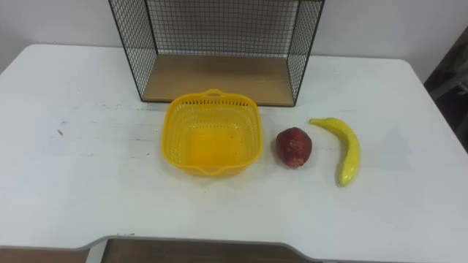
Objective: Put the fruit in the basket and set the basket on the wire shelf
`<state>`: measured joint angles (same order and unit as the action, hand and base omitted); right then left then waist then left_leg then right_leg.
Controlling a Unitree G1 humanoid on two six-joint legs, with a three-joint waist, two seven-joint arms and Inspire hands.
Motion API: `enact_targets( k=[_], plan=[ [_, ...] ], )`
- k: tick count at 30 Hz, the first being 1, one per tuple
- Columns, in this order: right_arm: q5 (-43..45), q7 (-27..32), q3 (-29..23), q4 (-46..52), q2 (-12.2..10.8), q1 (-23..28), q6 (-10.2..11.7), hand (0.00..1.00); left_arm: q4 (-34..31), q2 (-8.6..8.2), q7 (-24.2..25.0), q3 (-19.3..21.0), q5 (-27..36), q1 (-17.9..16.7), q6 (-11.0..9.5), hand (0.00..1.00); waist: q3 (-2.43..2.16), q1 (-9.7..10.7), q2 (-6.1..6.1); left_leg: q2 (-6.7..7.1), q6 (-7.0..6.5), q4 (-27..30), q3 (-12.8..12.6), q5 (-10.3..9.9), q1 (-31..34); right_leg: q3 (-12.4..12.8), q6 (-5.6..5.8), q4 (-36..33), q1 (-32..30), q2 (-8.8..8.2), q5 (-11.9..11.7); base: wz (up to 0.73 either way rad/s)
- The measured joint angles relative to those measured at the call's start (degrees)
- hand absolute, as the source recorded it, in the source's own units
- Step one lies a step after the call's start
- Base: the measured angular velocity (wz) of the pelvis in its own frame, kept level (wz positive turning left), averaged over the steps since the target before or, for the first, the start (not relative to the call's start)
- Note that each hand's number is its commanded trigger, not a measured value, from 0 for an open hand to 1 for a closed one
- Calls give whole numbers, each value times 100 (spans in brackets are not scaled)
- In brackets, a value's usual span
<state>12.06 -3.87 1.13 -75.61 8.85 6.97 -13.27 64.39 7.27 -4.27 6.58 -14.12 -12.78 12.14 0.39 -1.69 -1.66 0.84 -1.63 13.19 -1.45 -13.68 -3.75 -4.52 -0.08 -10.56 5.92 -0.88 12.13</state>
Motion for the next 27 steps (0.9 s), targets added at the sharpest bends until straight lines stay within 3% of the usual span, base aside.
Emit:
enact_targets(
  k=[16,24,27],
  plan=[
    [-61,346,-27,61,0,71,0,0,3,-3,-1,-13,1,-28,8,0,-12,21,-6,2,0,11,-4,0,7,-22,1,-6,14,-4,1,0],
    [-635,689,-133,23,-24,97,61,0,102,-14,-43,-82,92,-42,-13,0,-24,106,40,-2,0,10,14,0,-8,-17,0,-4,22,2,1,0],
    [-1097,841,-454,31,-42,104,146,0,102,-14,-43,-51,60,-66,-17,0,-20,149,45,-2,0,-6,-12,0,-43,-8,0,-5,42,0,3,-1]
  ],
)
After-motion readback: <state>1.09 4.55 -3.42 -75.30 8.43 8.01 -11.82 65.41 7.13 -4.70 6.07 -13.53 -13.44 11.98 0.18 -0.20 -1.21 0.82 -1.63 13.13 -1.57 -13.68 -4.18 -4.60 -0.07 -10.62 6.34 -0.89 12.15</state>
